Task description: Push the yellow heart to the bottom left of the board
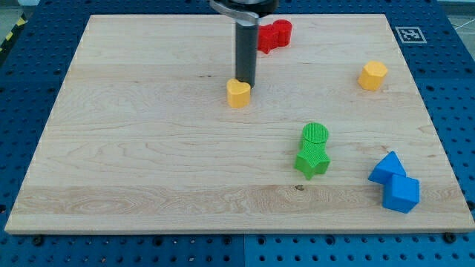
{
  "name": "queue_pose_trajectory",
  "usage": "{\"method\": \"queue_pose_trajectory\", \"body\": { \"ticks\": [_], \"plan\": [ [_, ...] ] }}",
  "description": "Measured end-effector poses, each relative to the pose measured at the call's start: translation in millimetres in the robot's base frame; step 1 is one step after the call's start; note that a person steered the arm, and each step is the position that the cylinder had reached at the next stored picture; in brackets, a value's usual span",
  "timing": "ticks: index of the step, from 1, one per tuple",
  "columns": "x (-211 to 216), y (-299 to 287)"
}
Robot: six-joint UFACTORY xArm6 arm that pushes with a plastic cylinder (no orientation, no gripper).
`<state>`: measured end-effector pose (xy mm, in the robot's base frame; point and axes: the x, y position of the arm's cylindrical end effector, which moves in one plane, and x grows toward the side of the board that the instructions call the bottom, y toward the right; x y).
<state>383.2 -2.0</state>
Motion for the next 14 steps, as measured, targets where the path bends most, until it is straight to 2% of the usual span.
{"method": "queue_pose_trajectory", "body": {
  "ticks": [1, 4, 5, 6, 7, 8, 10, 14],
  "plan": [
    [13.3, -21.5],
    [92.4, -64.6],
    [39.3, -64.6],
    [-22.6, -33.3],
    [-24.8, -9.0],
    [28.7, 15.7],
    [90.8, -11.3],
    [94.9, -73.6]
  ]
}}
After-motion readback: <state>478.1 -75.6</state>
